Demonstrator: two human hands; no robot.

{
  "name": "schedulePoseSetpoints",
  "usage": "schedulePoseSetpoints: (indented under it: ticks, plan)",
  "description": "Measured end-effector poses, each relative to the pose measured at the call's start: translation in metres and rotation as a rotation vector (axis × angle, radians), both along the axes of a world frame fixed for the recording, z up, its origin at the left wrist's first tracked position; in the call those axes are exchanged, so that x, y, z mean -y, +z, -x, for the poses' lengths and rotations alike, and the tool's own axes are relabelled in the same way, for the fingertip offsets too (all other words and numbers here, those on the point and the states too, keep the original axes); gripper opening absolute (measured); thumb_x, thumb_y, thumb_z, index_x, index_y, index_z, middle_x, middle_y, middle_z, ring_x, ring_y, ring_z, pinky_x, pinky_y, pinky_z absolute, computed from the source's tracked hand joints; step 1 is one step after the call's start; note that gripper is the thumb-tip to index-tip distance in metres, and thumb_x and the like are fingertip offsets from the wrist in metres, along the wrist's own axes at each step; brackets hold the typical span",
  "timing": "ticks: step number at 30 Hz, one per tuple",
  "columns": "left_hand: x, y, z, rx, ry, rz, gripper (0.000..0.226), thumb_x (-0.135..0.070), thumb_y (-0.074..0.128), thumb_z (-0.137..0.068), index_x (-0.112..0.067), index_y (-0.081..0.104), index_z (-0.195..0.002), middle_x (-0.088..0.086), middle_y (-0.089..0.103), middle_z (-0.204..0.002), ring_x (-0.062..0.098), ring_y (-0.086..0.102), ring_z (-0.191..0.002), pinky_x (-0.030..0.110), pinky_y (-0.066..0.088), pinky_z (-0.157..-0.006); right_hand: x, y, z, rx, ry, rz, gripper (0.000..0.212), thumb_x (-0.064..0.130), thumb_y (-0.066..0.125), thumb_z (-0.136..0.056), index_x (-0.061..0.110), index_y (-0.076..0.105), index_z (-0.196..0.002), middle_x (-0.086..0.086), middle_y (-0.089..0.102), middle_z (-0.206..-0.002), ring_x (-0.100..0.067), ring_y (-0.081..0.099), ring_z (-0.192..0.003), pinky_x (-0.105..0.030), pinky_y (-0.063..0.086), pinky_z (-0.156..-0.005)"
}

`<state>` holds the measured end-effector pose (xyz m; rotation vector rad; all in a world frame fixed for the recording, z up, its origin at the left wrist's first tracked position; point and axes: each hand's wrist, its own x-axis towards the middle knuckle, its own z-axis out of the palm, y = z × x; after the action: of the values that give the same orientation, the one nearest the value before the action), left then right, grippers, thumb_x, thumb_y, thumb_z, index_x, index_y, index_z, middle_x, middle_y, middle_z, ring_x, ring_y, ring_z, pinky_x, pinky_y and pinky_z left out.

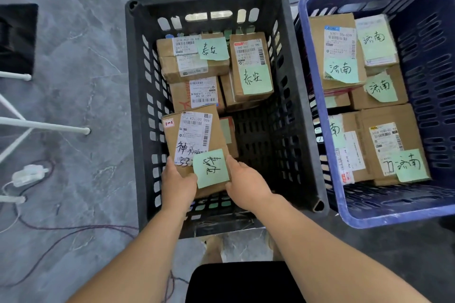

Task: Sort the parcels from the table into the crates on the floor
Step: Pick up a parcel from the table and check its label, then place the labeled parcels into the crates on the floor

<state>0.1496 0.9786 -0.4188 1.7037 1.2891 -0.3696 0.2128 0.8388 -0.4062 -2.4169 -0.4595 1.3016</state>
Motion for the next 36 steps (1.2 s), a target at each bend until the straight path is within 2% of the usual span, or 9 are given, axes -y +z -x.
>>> schedulePoseSetpoints:
  ticks: [5, 8, 11, 15, 18, 21, 25, 28, 36]
  plan:
    - [-0.007, 0.004, 0.005, -0.086, -0.100, -0.056, 0.073, -0.008, 0.051, -0.084, -0.029, 0.025, -0.149, 0.005, 0.036, -0.145, 0.028, 0.044, -0.124, 0.043, 0.044, -0.098, -0.010, -0.001, 0.007, -0.041, 0.033, -0.018, 0.067, 0.010, 0.048, -0.093, 0.015, 0.016, -0.152, -0.014, 0.049, -0.132, -0.030, 0.050, -0.117, -0.038, 0.046, -0.094]
    - [-0.008, 0.008, 0.008, -0.126, -0.173, -0.068, 0.074, -0.007, 0.049, -0.086, -0.027, 0.021, -0.151, 0.006, 0.032, -0.149, 0.028, 0.041, -0.127, 0.039, 0.042, -0.096, -0.010, -0.001, 0.007, -0.027, 0.037, -0.016, 0.058, 0.008, 0.048, -0.092, 0.013, 0.027, -0.146, -0.012, 0.054, -0.130, -0.028, 0.052, -0.115, -0.036, 0.046, -0.092]
    - [-0.006, 0.012, 0.010, -0.210, -0.264, -0.106, 0.073, -0.008, 0.046, -0.089, -0.018, 0.014, -0.153, 0.008, 0.022, -0.155, 0.029, 0.030, -0.137, 0.043, 0.036, -0.107, -0.008, 0.001, 0.011, -0.050, 0.057, -0.009, 0.052, 0.008, 0.049, -0.092, 0.012, 0.034, -0.141, -0.012, 0.055, -0.128, -0.029, 0.053, -0.113, -0.036, 0.048, -0.089]
    - [0.006, 0.018, 0.011, -0.275, -0.329, -0.125, 0.075, -0.006, 0.040, -0.091, -0.009, 0.000, -0.154, 0.006, -0.001, -0.162, 0.025, 0.008, -0.148, 0.041, 0.018, -0.118, -0.007, 0.001, 0.011, -0.072, 0.058, -0.003, 0.054, 0.008, 0.048, -0.093, 0.010, 0.030, -0.144, -0.013, 0.052, -0.132, -0.029, 0.051, -0.117, -0.038, 0.046, -0.095]
    - [0.013, 0.022, 0.013, -0.283, -0.377, -0.146, 0.075, -0.008, 0.040, -0.093, -0.012, -0.003, -0.154, 0.007, -0.007, -0.162, 0.026, 0.006, -0.148, 0.044, 0.019, -0.118, -0.007, 0.004, 0.006, -0.113, 0.091, 0.012, 0.060, 0.007, 0.047, -0.094, 0.012, 0.024, -0.148, -0.013, 0.049, -0.135, -0.030, 0.049, -0.120, -0.040, 0.045, -0.097]
    - [0.016, 0.032, 0.010, -0.266, -0.460, -0.190, 0.075, -0.013, 0.044, -0.094, -0.016, 0.001, -0.154, 0.008, -0.006, -0.161, 0.028, 0.007, -0.147, 0.045, 0.023, -0.116, -0.008, 0.011, 0.004, -0.120, 0.174, 0.062, 0.063, 0.008, 0.047, -0.093, 0.015, 0.020, -0.150, -0.014, 0.045, -0.135, -0.032, 0.049, -0.119, -0.042, 0.046, -0.097]
    - [0.010, 0.052, 0.005, -0.216, -0.577, -0.247, 0.075, -0.023, 0.047, -0.095, -0.017, 0.001, -0.154, 0.006, -0.007, -0.161, 0.027, 0.009, -0.146, 0.044, 0.025, -0.115, -0.007, 0.035, 0.000, -0.034, 0.130, 0.108, 0.050, 0.011, 0.045, -0.093, 0.015, 0.035, -0.143, -0.014, 0.043, -0.134, -0.034, 0.051, -0.116, -0.043, 0.047, -0.094]
    - [0.008, 0.074, 0.000, -0.160, -0.680, -0.301, 0.075, -0.027, 0.047, -0.095, -0.017, 0.001, -0.154, 0.005, -0.007, -0.161, 0.028, 0.009, -0.146, 0.043, 0.025, -0.115, 0.004, 0.062, 0.000, 0.087, 0.058, 0.140, 0.046, 0.015, 0.044, -0.095, 0.013, 0.037, -0.141, -0.013, 0.040, -0.138, -0.032, 0.047, -0.120, -0.042, 0.046, -0.095]
    - [0.046, 0.151, -0.007, 0.065, -1.048, -0.393, 0.077, -0.032, 0.044, -0.097, -0.018, -0.005, -0.154, 0.009, -0.014, -0.161, 0.027, -0.006, -0.148, 0.040, 0.007, -0.120, 0.054, 0.152, 0.017, 0.389, -0.210, 0.177, 0.044, 0.021, 0.041, -0.097, 0.017, 0.036, -0.141, -0.005, 0.038, -0.142, -0.025, 0.044, -0.123, -0.036, 0.045, -0.084]
